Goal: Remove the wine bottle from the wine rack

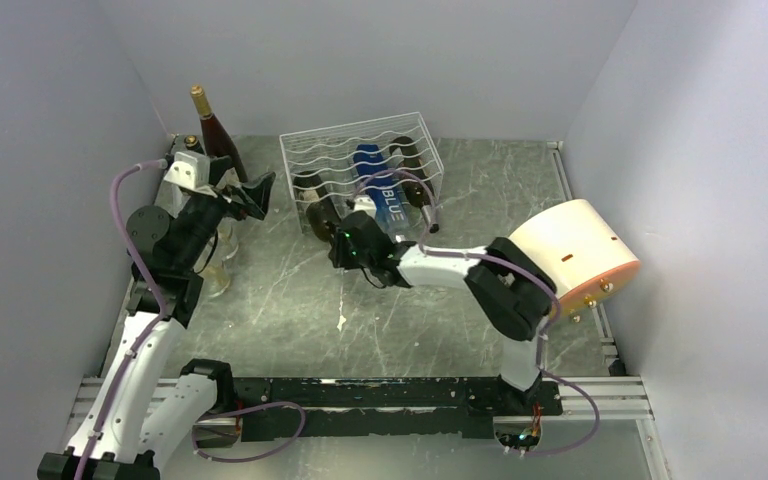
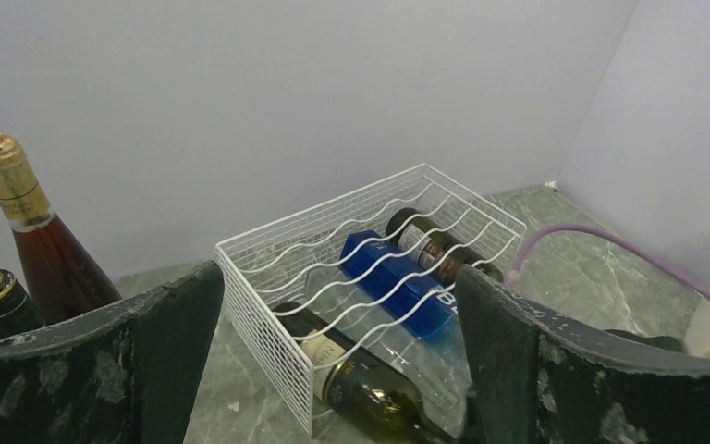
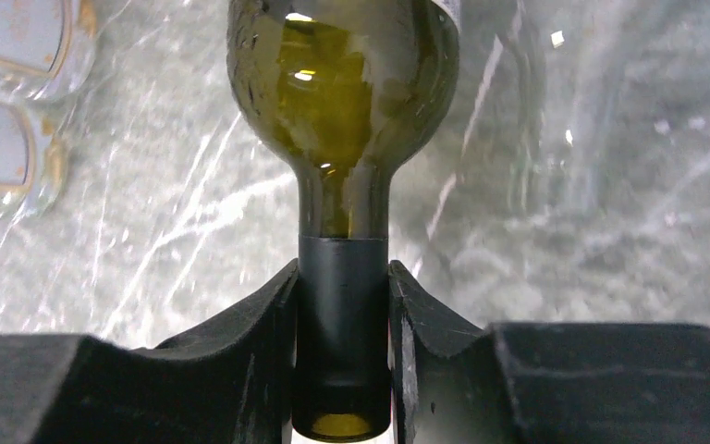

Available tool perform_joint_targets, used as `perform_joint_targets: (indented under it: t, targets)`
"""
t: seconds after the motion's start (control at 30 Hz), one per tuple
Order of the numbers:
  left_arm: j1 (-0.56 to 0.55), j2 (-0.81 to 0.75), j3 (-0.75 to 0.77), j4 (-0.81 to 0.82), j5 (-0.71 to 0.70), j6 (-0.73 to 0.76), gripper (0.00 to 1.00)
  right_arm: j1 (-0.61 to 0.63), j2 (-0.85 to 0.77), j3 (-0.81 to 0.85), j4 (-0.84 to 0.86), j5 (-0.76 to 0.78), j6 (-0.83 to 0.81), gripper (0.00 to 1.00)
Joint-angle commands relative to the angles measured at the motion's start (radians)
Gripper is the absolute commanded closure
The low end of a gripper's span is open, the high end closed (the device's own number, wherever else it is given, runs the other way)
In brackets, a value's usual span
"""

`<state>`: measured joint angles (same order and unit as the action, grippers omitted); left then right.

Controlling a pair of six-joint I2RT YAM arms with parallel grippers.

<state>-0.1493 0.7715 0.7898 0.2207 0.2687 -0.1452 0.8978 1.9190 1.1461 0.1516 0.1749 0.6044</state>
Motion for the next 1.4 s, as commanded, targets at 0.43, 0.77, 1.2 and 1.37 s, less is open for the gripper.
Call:
perform_joint_targets:
  t: [0.43, 0.77, 1.2, 1.37]
  targets:
    - [-0.101, 0.120, 0.016, -0.019, -0.032, 0.060, 0.10, -0.040, -0.513, -0.386, -0.076, -0.279, 0.029, 1.00]
    - [-0.208, 0.213, 0.056, -0.086, 0.077, 0.153, 0.16, -0.259, -0.769, -0.562, -0.154, -0.605, -0.113, 1.00]
    - [-0.665, 0.284, 0.060, -0.200, 0.076, 0.365, 0.09, -0.264, -0.907, -0.506, -0.388, -0.715, -0.251, 1.00]
    - [-0.805, 0.369, 0.081, -0.281, 0.006, 0.419, 0.10, -0.264, -0.898, -0.493, -0.408, -0.730, -0.274, 1.00]
